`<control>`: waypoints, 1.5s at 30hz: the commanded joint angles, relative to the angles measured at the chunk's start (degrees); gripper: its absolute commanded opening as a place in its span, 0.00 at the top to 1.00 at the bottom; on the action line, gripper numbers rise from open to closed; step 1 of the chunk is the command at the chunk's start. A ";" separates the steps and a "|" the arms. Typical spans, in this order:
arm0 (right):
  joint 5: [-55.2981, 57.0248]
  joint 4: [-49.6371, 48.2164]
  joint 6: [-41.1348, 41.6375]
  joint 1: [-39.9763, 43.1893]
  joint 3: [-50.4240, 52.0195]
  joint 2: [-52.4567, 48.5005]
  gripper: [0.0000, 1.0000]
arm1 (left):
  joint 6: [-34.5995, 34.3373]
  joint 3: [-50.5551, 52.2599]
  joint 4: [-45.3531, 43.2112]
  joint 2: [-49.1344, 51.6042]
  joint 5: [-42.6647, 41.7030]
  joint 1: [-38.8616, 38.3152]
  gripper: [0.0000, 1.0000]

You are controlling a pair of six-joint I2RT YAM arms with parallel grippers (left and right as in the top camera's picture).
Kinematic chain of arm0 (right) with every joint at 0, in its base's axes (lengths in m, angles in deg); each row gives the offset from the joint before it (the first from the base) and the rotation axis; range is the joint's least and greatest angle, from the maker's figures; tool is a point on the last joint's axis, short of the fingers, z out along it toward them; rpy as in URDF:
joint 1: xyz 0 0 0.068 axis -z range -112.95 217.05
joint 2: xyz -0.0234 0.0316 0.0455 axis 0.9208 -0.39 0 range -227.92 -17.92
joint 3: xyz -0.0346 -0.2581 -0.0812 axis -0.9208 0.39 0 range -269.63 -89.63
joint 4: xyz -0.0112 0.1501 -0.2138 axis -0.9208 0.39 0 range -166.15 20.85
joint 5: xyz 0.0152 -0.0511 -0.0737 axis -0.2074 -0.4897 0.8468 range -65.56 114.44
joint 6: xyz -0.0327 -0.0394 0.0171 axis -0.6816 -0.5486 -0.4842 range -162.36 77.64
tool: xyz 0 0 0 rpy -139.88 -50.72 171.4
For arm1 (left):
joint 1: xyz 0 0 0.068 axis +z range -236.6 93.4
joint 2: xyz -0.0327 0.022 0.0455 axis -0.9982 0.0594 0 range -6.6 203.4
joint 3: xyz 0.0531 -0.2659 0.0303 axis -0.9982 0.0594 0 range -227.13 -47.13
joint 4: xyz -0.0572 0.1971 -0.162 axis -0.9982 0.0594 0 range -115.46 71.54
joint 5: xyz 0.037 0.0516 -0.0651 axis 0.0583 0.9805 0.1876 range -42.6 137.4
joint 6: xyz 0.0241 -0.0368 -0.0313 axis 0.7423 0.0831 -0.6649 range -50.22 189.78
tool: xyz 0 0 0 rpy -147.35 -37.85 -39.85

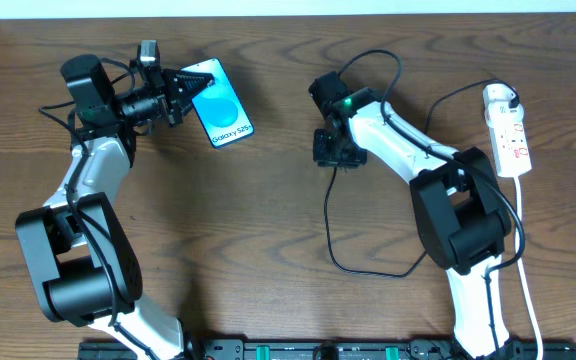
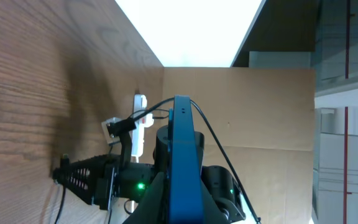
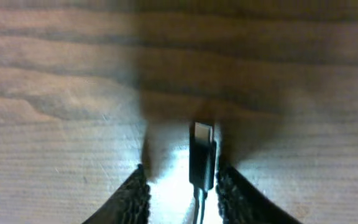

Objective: Plug charger to phone and switch on socket
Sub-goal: 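Lift the connector with the right gripper toward the smartphone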

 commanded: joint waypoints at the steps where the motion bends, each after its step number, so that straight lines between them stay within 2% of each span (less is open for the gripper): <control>1: -0.39 -0.31 1.01 -0.11 1.22 -4.98 0.89 | 0.98 -0.94 -0.31 -1.60 -2.51 0.20 0.93; 2: -0.83 -0.46 0.72 0.11 1.22 -4.98 0.99 | 1.01 -0.94 -0.31 -1.60 -2.58 0.20 0.93; 7: -10.36 -2.78 -8.57 1.09 0.66 -4.90 0.99 | 0.98 -0.94 -0.31 -1.60 -2.54 0.20 0.93; 13: -32.39 -5.51 -21.88 3.65 -0.55 -2.23 0.99 | 0.98 -0.94 -0.31 -1.60 -2.51 0.20 0.92; 21: -44.94 -1.18 -33.29 7.10 -0.55 7.19 0.99 | 0.96 -0.94 -0.31 -1.60 -2.51 0.20 0.93; 27: -51.82 2.16 -36.35 6.69 -0.52 12.79 0.99 | 0.66 -0.94 -1.64 -1.60 -2.62 0.20 0.93; 32: -58.93 2.38 -36.33 4.87 -0.52 13.49 0.99 | -3.56 -0.94 -7.10 -1.60 -3.37 0.20 0.93; 40: -59.52 -0.11 -34.23 -0.13 -0.52 13.53 0.99 | -10.88 -0.94 -17.70 -1.60 -3.98 0.20 0.93; 45: -59.49 -4.07 -29.79 -2.25 -0.52 13.53 0.99 | -11.56 -0.94 -18.40 -1.60 -4.02 0.20 0.93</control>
